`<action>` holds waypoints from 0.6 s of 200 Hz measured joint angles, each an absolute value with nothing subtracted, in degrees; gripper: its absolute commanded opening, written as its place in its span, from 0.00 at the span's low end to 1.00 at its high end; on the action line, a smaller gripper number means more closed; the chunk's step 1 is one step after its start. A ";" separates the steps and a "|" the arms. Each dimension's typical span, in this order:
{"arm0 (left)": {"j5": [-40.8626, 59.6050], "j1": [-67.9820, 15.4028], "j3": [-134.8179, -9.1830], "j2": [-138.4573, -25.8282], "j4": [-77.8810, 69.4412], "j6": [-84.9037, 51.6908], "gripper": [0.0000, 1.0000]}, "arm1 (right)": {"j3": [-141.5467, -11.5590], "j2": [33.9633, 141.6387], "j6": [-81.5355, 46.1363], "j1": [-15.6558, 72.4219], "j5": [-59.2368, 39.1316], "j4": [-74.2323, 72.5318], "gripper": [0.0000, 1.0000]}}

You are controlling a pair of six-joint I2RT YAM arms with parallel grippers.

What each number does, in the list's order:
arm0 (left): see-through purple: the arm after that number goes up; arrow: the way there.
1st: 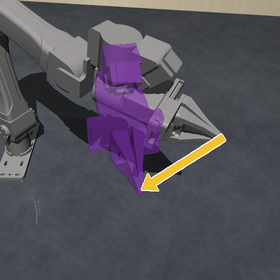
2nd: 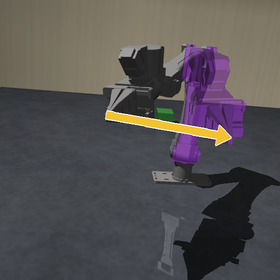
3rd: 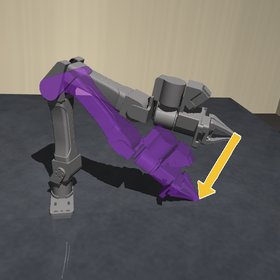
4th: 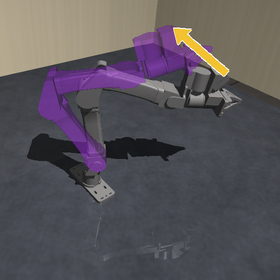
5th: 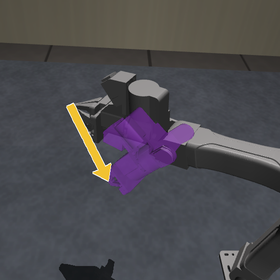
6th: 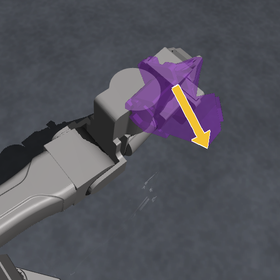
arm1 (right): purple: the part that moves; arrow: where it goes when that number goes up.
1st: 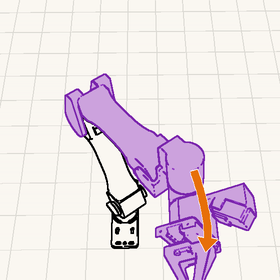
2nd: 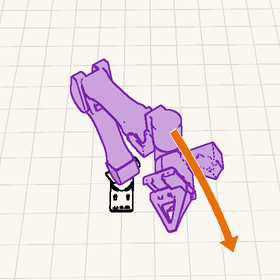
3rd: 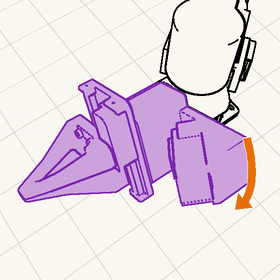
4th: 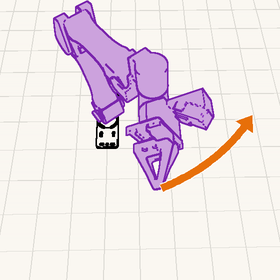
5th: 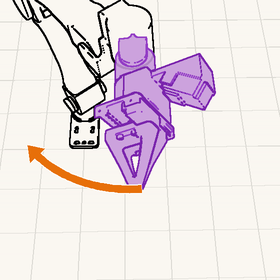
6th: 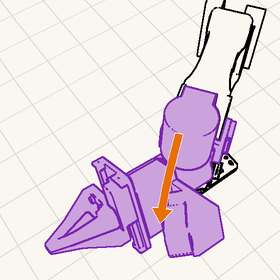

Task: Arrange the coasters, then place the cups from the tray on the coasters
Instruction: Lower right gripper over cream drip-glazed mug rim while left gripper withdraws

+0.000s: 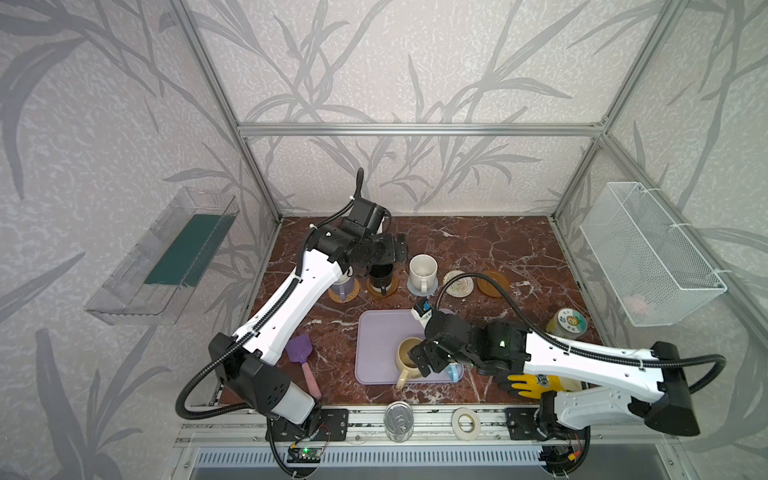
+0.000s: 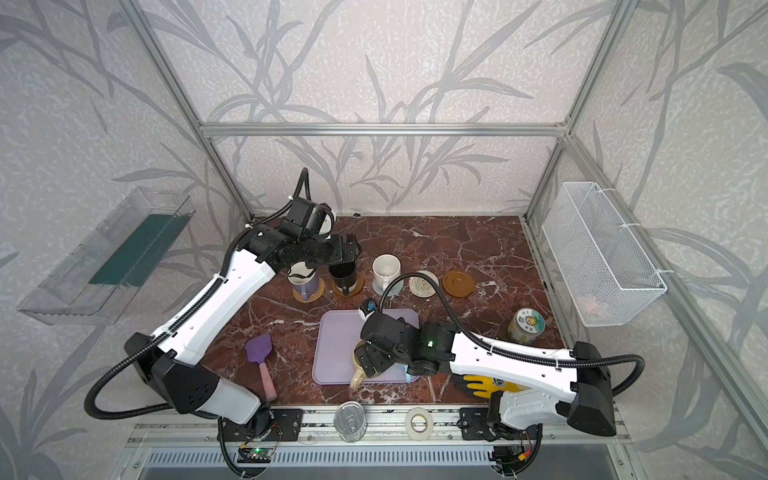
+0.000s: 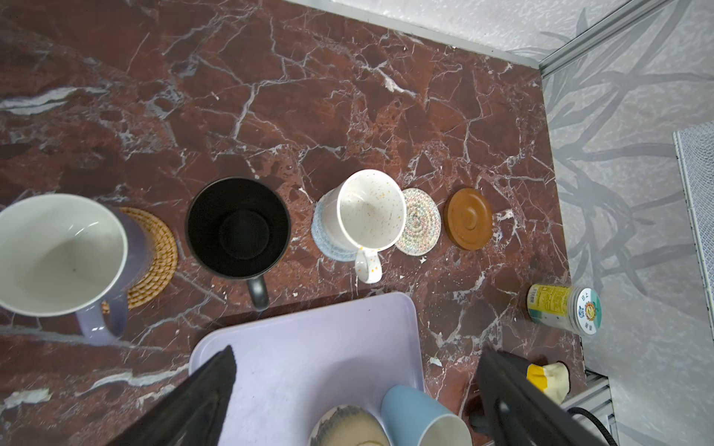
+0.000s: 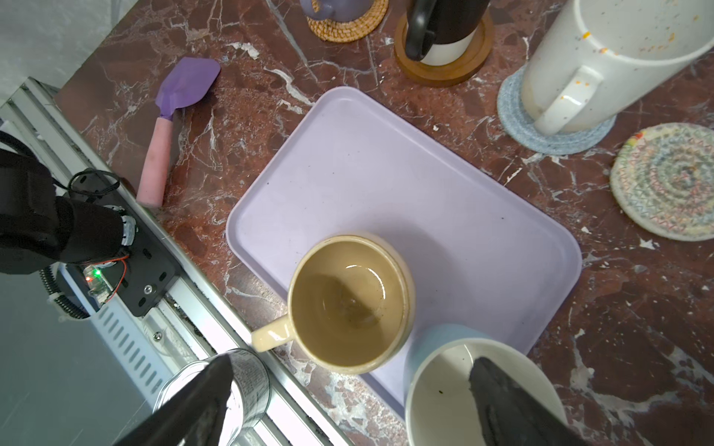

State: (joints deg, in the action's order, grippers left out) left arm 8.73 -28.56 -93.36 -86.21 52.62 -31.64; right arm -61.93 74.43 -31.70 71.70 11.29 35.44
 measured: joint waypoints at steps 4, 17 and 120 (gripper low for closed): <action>8.93 -28.36 -92.58 -85.62 52.69 -31.68 0.97 | -61.93 74.50 -31.88 71.96 10.96 35.42 0.89; 9.56 -27.88 -89.97 -84.07 52.71 -31.73 0.97 | -61.95 75.11 -32.38 73.23 10.39 35.46 0.86; 12.10 -27.29 -73.78 -72.95 52.77 -35.68 0.96 | -63.81 82.78 -31.88 77.36 3.73 38.11 0.64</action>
State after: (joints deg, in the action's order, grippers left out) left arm 12.10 -27.29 -73.78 -72.95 52.77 -35.68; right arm -63.81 82.78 -31.88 77.36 3.73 38.11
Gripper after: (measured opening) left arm 0.964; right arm 0.644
